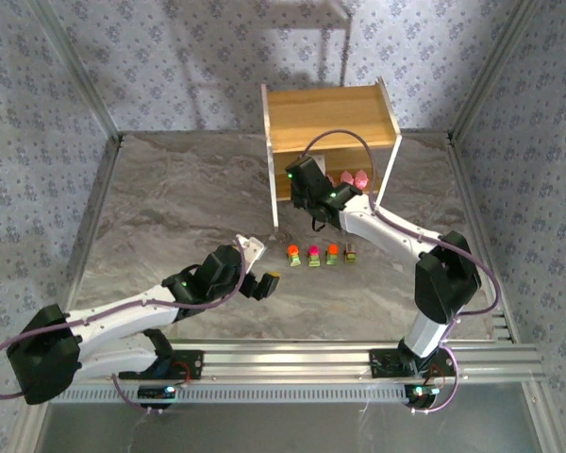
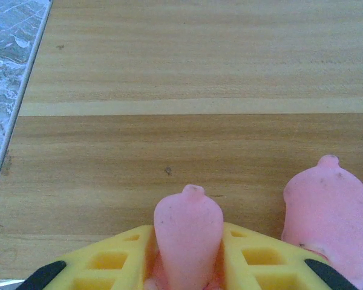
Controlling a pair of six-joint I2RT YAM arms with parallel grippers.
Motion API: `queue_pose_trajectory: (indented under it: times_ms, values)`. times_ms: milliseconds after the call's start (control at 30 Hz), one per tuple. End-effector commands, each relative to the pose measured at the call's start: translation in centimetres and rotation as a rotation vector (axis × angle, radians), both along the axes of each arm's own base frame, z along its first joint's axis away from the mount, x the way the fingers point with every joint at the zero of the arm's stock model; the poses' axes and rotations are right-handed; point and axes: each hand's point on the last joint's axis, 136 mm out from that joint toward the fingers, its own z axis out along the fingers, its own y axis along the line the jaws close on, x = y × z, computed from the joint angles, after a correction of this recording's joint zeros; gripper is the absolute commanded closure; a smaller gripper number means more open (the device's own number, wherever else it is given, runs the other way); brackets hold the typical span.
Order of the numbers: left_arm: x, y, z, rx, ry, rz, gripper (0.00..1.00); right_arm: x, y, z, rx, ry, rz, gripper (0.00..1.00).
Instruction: Place and organize the plastic toys onto the shelf
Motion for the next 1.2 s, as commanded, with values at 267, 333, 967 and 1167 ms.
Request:
queue_pose_trajectory:
  times_ms: [267, 333, 967, 1167]
  values:
    - [-0.1, 0.0, 0.3, -0.003, -0.012, 0.001, 0.00, 1.1, -0.6, -0.3, -0.015, -0.029, -0.042, 0.69]
    - [-0.1, 0.0, 0.3, -0.004, -0.012, 0.000, 0.00, 1.1, -0.7, -0.4, -0.017, -0.029, -0.043, 0.69]
    - [-0.2, -0.2, 0.3, -0.006, -0.008, -0.008, 0.00, 1.2, -0.9, -1.5, -0.034, -0.002, -0.040, 0.64]
    - [-0.2, -0.2, 0.4, -0.007, -0.008, -0.010, 0.00, 1.1, -1.1, -1.7, -0.038, 0.004, -0.040, 0.64]
